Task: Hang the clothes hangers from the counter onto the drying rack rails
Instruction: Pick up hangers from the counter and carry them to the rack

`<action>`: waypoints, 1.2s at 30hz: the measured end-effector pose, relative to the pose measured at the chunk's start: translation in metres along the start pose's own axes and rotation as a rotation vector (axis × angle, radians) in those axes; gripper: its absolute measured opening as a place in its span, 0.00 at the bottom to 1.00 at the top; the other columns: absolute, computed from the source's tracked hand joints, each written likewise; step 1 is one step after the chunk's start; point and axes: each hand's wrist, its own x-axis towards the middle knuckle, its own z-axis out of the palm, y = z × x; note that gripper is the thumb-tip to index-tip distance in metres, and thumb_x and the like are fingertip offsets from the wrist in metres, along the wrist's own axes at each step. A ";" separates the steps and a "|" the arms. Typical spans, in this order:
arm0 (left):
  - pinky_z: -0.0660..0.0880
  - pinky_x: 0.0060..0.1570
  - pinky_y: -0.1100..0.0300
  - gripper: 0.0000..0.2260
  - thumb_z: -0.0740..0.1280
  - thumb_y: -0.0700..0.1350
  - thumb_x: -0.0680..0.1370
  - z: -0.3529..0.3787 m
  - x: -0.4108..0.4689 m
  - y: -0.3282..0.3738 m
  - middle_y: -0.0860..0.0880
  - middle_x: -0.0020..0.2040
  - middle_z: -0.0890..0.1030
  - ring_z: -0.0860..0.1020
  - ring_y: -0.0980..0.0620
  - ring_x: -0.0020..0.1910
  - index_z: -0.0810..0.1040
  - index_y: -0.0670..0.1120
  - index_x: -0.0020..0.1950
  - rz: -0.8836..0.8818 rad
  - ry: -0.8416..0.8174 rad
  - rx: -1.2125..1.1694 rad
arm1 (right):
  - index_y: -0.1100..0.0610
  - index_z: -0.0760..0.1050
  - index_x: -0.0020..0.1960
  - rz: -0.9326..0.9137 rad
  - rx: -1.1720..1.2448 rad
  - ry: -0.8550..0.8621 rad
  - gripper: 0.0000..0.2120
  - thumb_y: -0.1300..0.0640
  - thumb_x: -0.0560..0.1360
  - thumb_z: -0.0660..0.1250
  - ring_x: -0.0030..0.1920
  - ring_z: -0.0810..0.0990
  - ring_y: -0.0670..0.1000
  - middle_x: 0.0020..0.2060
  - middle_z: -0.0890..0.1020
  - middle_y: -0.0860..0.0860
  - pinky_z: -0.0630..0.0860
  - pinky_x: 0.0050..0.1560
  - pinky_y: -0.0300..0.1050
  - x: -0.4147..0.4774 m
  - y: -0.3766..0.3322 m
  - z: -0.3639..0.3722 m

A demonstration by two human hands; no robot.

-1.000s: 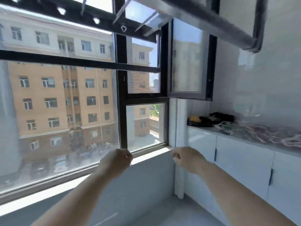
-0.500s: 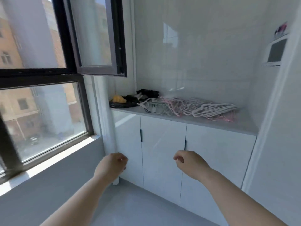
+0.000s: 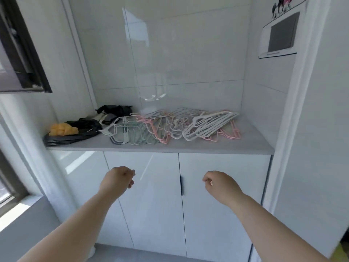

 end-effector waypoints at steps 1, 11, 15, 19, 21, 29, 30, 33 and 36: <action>0.70 0.37 0.60 0.12 0.62 0.43 0.77 0.008 0.013 0.004 0.50 0.31 0.79 0.76 0.49 0.35 0.74 0.47 0.33 0.003 -0.008 0.003 | 0.56 0.74 0.60 0.009 -0.006 0.019 0.14 0.60 0.78 0.55 0.58 0.74 0.51 0.58 0.77 0.49 0.69 0.54 0.39 0.014 0.007 0.001; 0.69 0.43 0.60 0.08 0.59 0.42 0.77 0.081 0.162 0.051 0.45 0.47 0.79 0.75 0.45 0.46 0.76 0.48 0.42 -0.038 -0.003 0.160 | 0.56 0.65 0.69 -0.175 -0.117 0.206 0.19 0.57 0.78 0.56 0.68 0.64 0.51 0.67 0.68 0.51 0.59 0.65 0.40 0.215 0.043 0.000; 0.70 0.46 0.60 0.11 0.58 0.45 0.79 0.107 0.215 0.085 0.45 0.55 0.80 0.77 0.46 0.50 0.78 0.48 0.55 -0.027 0.036 0.191 | 0.53 0.56 0.74 -0.255 -0.190 0.125 0.23 0.50 0.80 0.52 0.74 0.53 0.50 0.74 0.55 0.51 0.50 0.72 0.44 0.286 0.060 -0.003; 0.74 0.51 0.58 0.13 0.59 0.48 0.78 0.138 0.255 0.103 0.47 0.58 0.79 0.79 0.47 0.51 0.76 0.48 0.60 -0.051 0.066 0.216 | 0.54 0.67 0.69 -0.198 -0.194 0.086 0.31 0.43 0.75 0.40 0.72 0.62 0.53 0.71 0.66 0.53 0.57 0.71 0.50 0.325 0.078 0.018; 0.73 0.52 0.56 0.15 0.57 0.52 0.79 0.151 0.274 0.109 0.48 0.61 0.77 0.78 0.46 0.54 0.73 0.49 0.63 -0.051 0.099 0.286 | 0.53 0.82 0.52 -0.189 -0.205 0.112 0.28 0.46 0.71 0.46 0.59 0.79 0.54 0.55 0.82 0.52 0.74 0.58 0.53 0.334 0.082 0.028; 0.60 0.67 0.52 0.26 0.57 0.60 0.77 0.176 0.336 0.129 0.45 0.68 0.68 0.64 0.44 0.69 0.66 0.45 0.69 -0.218 0.057 0.612 | 0.53 0.84 0.42 -0.201 -0.230 0.177 0.21 0.51 0.69 0.52 0.48 0.84 0.54 0.45 0.85 0.51 0.79 0.47 0.54 0.338 0.082 0.034; 0.61 0.67 0.52 0.24 0.58 0.58 0.77 0.175 0.340 0.128 0.45 0.68 0.68 0.65 0.44 0.68 0.67 0.45 0.68 -0.233 0.071 0.624 | 0.52 0.84 0.42 -0.210 -0.220 0.191 0.21 0.50 0.69 0.52 0.48 0.84 0.54 0.45 0.85 0.51 0.79 0.49 0.53 0.339 0.083 0.035; 0.66 0.63 0.52 0.16 0.59 0.48 0.78 0.171 0.349 0.124 0.44 0.65 0.72 0.68 0.44 0.66 0.72 0.46 0.65 -0.253 0.092 0.586 | 0.52 0.84 0.42 -0.216 -0.196 0.201 0.21 0.50 0.69 0.52 0.47 0.84 0.54 0.45 0.85 0.51 0.78 0.50 0.52 0.340 0.084 0.035; 0.72 0.53 0.54 0.12 0.58 0.42 0.78 0.164 0.351 0.119 0.42 0.58 0.78 0.75 0.42 0.58 0.77 0.44 0.58 -0.279 0.089 0.518 | 0.52 0.84 0.41 -0.195 -0.194 0.194 0.21 0.50 0.68 0.52 0.47 0.84 0.54 0.44 0.85 0.51 0.79 0.49 0.51 0.339 0.083 0.034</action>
